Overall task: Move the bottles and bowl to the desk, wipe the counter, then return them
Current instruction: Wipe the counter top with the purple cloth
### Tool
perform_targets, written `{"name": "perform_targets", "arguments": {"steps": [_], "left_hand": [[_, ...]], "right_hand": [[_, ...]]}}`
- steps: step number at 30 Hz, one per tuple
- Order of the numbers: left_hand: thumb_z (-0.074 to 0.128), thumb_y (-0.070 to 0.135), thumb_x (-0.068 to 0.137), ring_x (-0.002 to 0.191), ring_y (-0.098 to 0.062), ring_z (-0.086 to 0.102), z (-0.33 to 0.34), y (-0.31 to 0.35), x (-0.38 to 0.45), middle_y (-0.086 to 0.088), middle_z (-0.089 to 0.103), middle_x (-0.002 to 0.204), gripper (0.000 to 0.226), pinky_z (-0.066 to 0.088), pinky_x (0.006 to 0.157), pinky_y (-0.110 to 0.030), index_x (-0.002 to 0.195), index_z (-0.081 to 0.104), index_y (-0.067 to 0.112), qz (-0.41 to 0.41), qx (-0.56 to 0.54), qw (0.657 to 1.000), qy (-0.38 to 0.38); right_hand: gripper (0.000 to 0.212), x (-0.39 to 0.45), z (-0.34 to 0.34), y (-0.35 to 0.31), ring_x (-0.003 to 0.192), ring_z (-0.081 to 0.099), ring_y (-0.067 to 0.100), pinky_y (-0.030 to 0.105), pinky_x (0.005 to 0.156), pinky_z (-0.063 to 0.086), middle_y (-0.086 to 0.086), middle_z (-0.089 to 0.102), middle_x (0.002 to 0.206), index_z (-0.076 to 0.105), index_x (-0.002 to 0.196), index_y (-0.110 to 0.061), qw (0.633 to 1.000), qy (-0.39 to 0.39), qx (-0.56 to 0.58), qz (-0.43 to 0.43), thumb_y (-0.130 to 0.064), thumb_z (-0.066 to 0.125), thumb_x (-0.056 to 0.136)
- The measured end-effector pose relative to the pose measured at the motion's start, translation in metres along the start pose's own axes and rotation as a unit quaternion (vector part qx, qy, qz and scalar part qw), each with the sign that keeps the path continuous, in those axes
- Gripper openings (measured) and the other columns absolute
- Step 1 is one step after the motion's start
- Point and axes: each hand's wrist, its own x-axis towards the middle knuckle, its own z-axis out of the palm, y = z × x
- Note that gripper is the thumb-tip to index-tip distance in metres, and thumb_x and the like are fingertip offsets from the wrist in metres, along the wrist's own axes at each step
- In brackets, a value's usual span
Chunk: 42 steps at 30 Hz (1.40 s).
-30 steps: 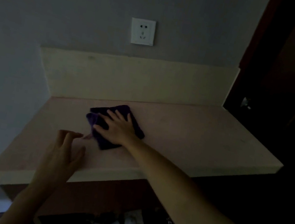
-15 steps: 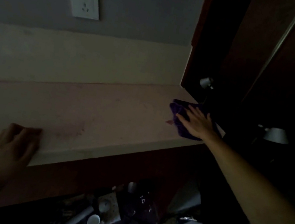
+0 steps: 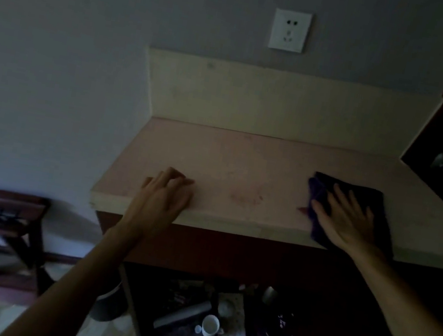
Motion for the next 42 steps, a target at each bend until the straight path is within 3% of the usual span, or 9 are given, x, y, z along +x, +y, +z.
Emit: {"name": "perform_targets", "arguments": {"steps": [8, 12, 16, 20, 24, 28, 31, 35, 42], "left_hand": [[0.030, 0.061, 0.093, 0.109, -0.032, 0.057, -0.029, -0.091, -0.037, -0.009, 0.051, 0.123, 0.066, 0.048, 0.092, -0.044, 0.125, 0.058, 0.011, -0.155, -0.143, 0.975, 0.069], [0.042, 0.033, 0.103, 0.123, -0.027, 0.047, -0.036, -0.088, -0.038, -0.003, 0.042, 0.121, 0.041, 0.038, 0.101, -0.029, 0.132, 0.049, 0.006, -0.192, -0.257, 0.945, 0.071], [0.037, 0.039, 0.102, 0.123, -0.022, 0.041, -0.040, -0.096, -0.032, -0.009, 0.034, 0.128, 0.045, 0.036, 0.106, -0.033, 0.132, 0.045, 0.006, -0.257, -0.328, 0.905, 0.087], [0.029, 0.066, 0.094, 0.126, -0.030, 0.041, -0.028, -0.102, -0.032, -0.018, 0.042, 0.135, 0.069, 0.040, 0.108, -0.043, 0.133, 0.049, 0.013, -0.256, -0.278, 0.920, 0.106], [0.022, 0.065, 0.088, 0.132, -0.023, 0.033, -0.020, -0.061, -0.029, -0.008, 0.035, 0.138, 0.070, 0.023, 0.113, -0.044, 0.137, 0.041, 0.019, -0.210, -0.191, 0.953, 0.108], [0.027, 0.058, 0.094, 0.132, -0.027, 0.036, -0.005, -0.011, -0.005, -0.012, 0.036, 0.136, 0.070, 0.033, 0.109, -0.036, 0.140, 0.041, 0.007, -0.098, -0.185, 0.975, 0.070], [0.035, 0.051, 0.100, 0.130, -0.022, 0.040, 0.018, 0.036, 0.015, -0.007, 0.034, 0.137, 0.059, 0.043, 0.101, -0.032, 0.145, 0.036, 0.013, -0.058, -0.188, 0.979, 0.045], [0.034, 0.057, 0.094, 0.125, -0.029, 0.047, 0.050, 0.115, 0.046, -0.007, 0.037, 0.138, 0.064, 0.049, 0.095, -0.044, 0.143, 0.040, 0.016, 0.024, -0.145, 0.989, 0.021], [0.024, 0.064, 0.090, 0.127, -0.023, 0.050, 0.098, 0.217, 0.081, 0.001, 0.041, 0.145, 0.064, 0.042, 0.096, -0.040, 0.143, 0.044, 0.035, 0.089, -0.038, 0.994, -0.046]], "right_hand": [[0.070, -0.028, 0.021, -0.265, 0.150, 0.003, 0.028, 0.058, 0.118, 0.004, -0.003, 0.006, 0.164, 0.011, 0.153, -0.032, 0.975, 0.004, 0.045, -0.216, -0.066, 0.013, 0.091], [0.070, -0.051, 0.027, -0.374, 0.149, 0.002, 0.033, 0.062, 0.116, 0.001, 0.001, 0.007, 0.163, 0.010, 0.153, -0.033, 0.953, -0.016, 0.059, -0.296, -0.062, 0.024, 0.091], [0.075, -0.058, 0.032, -0.411, 0.149, -0.002, 0.035, 0.064, 0.116, 0.001, 0.003, 0.002, 0.163, 0.008, 0.153, -0.030, 0.933, -0.020, 0.033, -0.357, -0.058, 0.038, 0.091], [0.076, -0.051, 0.036, -0.402, 0.150, -0.002, 0.031, 0.064, 0.115, -0.002, 0.002, 0.002, 0.164, 0.004, 0.153, -0.034, 0.932, -0.025, 0.045, -0.360, -0.064, 0.034, 0.090], [0.076, -0.045, 0.033, -0.368, 0.150, -0.004, 0.029, 0.063, 0.116, -0.004, 0.002, 0.000, 0.164, 0.006, 0.153, -0.031, 0.931, -0.022, 0.036, -0.364, -0.059, 0.039, 0.091], [0.072, -0.021, 0.026, -0.289, 0.151, -0.002, 0.026, 0.061, 0.117, -0.003, -0.001, 0.002, 0.164, 0.006, 0.152, -0.036, 0.940, -0.009, 0.056, -0.336, -0.066, 0.028, 0.091], [0.071, 0.004, 0.018, -0.197, 0.151, 0.002, 0.021, 0.057, 0.118, -0.003, -0.006, 0.005, 0.163, 0.009, 0.151, -0.041, 0.959, 0.003, 0.077, -0.273, -0.073, 0.011, 0.088], [0.075, 0.036, 0.006, -0.040, 0.151, 0.004, 0.017, 0.053, 0.120, 0.000, -0.011, 0.006, 0.163, 0.013, 0.150, -0.043, 0.982, 0.019, 0.065, -0.179, -0.078, 0.006, 0.084], [0.080, 0.073, -0.010, 0.185, 0.150, 0.005, 0.014, 0.047, 0.121, 0.002, -0.014, 0.004, 0.163, 0.017, 0.151, -0.039, 0.998, 0.002, 0.016, -0.058, -0.079, 0.005, 0.083]]}}
